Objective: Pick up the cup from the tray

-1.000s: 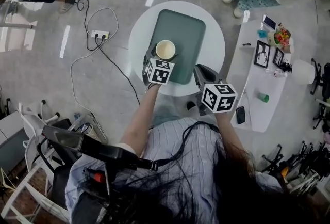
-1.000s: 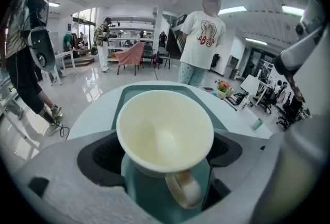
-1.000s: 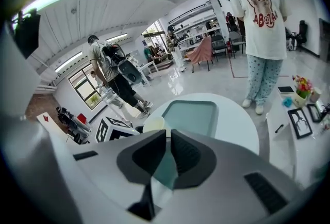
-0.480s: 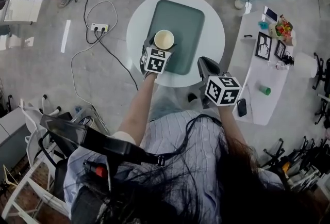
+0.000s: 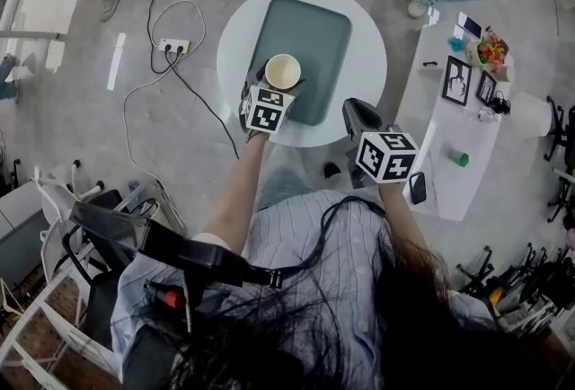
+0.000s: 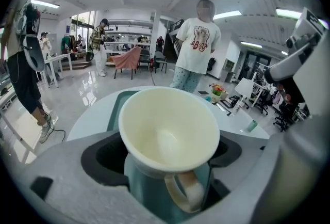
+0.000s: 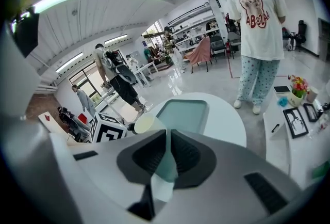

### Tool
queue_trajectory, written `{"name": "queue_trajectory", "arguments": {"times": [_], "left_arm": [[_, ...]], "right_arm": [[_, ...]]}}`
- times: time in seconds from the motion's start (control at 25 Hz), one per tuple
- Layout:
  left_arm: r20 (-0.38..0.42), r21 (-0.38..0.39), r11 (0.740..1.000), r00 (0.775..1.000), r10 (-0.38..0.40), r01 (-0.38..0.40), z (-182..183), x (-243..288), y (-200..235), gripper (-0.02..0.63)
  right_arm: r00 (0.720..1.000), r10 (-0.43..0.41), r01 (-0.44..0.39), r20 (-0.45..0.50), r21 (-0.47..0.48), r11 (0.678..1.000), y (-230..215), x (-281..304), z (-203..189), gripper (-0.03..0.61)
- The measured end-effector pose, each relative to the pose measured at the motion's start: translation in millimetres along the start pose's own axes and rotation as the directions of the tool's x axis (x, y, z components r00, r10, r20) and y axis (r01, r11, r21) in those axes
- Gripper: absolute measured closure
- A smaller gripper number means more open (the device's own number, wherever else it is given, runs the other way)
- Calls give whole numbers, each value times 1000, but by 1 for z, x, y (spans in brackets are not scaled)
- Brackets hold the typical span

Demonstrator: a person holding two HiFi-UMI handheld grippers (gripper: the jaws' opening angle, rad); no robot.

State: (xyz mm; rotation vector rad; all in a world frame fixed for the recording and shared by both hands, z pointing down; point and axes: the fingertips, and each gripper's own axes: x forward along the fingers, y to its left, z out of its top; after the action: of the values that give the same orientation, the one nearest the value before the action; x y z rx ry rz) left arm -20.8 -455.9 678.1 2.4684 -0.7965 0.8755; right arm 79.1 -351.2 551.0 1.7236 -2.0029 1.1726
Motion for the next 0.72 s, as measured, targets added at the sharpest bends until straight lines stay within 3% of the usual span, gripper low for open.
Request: {"name": "queue_trajectory", "arguments": {"times": [0.56, 0.72], "left_arm": [[51, 21, 1000, 999, -8, 7, 18, -69, -58, 169], [75, 30, 999, 997, 32, -34, 21, -95, -70, 169]], "right_arm": [[996, 88, -87, 20, -36, 996, 2, -29, -8, 532], [989, 142, -140, 29, -54, 989, 9, -35, -13, 532]]}}
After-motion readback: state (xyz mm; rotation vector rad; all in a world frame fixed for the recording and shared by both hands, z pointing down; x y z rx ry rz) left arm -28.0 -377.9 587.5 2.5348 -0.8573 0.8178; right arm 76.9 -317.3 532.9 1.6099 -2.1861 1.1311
